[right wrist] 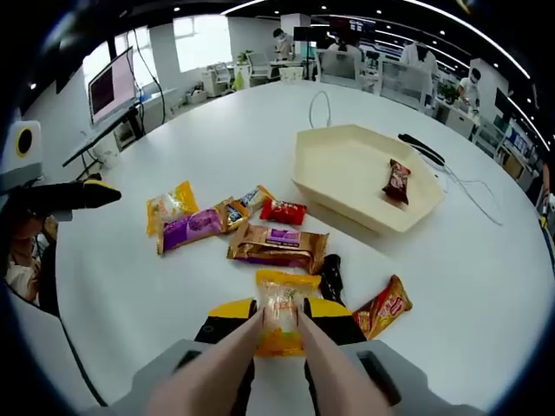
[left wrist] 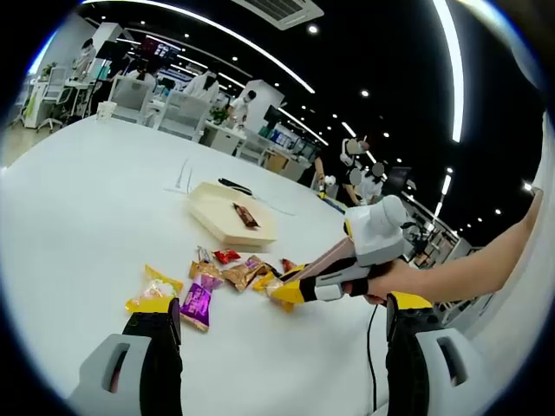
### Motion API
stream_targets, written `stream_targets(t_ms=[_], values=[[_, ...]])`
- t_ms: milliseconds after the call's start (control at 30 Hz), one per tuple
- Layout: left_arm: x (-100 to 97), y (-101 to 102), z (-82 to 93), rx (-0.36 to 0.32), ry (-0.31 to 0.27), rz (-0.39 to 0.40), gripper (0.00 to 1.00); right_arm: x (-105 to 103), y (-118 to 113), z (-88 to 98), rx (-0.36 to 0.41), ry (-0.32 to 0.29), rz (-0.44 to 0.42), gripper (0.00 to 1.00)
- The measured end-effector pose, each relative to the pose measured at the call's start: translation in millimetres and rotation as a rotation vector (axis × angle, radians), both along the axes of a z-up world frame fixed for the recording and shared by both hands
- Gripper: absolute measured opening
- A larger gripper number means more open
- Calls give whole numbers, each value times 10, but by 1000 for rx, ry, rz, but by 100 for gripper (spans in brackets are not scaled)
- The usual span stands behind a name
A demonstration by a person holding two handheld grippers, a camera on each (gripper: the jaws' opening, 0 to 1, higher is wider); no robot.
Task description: Place the target food into the container with the food tongs after gripping and lifting it, then release it inside without dropping or visibly crushing the food.
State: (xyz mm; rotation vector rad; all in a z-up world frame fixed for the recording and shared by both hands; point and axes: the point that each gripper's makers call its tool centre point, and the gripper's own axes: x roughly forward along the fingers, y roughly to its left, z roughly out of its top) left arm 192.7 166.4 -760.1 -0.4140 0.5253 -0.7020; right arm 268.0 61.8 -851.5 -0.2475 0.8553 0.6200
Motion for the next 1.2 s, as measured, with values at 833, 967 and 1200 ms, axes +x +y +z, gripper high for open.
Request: stream_targets(t_ms=[833,967,1200], values=[[-199,208,213,-73,-30,-45,99,-527,56,482,109,-51,-132,20],[-257,200,309,-71,-81,-73,99,-626,88,574,66,-108,-93,21],[-395,164,161,-28,-70,-142,99,-648,45,774,63,-188,-108,21]])
